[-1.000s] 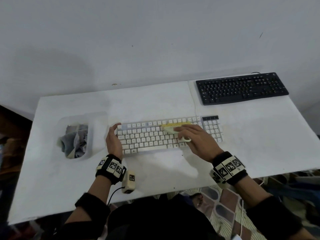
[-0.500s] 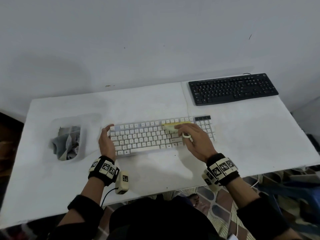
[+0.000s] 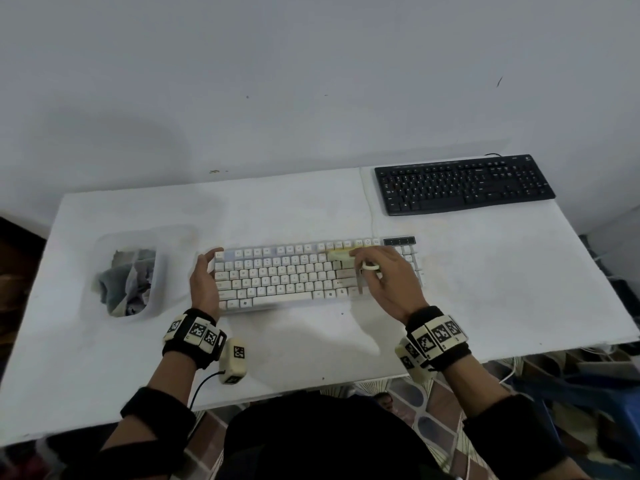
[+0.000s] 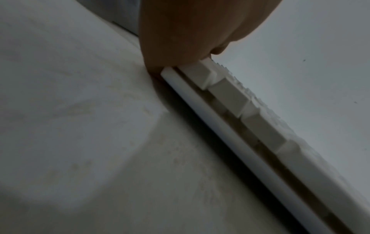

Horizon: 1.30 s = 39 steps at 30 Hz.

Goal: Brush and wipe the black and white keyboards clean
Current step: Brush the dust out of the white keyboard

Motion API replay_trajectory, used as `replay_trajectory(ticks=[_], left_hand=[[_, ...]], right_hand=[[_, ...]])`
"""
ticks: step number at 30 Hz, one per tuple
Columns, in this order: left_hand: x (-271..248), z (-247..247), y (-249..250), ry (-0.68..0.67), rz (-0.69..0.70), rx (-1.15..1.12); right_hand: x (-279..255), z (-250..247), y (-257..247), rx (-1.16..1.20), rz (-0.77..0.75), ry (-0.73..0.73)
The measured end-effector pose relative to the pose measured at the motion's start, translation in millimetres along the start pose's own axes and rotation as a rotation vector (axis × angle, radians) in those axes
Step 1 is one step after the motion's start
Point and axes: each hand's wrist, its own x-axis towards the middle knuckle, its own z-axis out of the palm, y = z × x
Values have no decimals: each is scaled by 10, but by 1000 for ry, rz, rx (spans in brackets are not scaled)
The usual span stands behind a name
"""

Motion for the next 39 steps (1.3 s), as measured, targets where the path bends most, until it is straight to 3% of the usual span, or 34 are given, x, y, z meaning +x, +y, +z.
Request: replay_trajectory(ticks=[3,7,11,14,18,24,30,34,39], left_hand=[[-13,0,24,-16,-26,-37],[-30,15,46,-10,-36,-52],[-4,19,42,6,-35,-25],[-4,23,47,10,-37,10],[-34,46,95,41,-9,32],[-105,72,86,77,11,6],[-183,49,106,75,-21,-30],[-166,23,51,33,-42,-55],[-91,-3,21,-19,-62,-58]], right_hand=[[47,-26,-24,56,53,78],[64,-7,-28,70,65,31],[47,-96,87,25,139,115],[34,-60,72,-20,44,136],[1,68,91,-38,-106,34],[-109,-37,243,-42,-127,6],[-124,-125,117,5,-57,142],[-122,-83,63,-3,-148,21],[-145,-107,201,-15,1,152]])
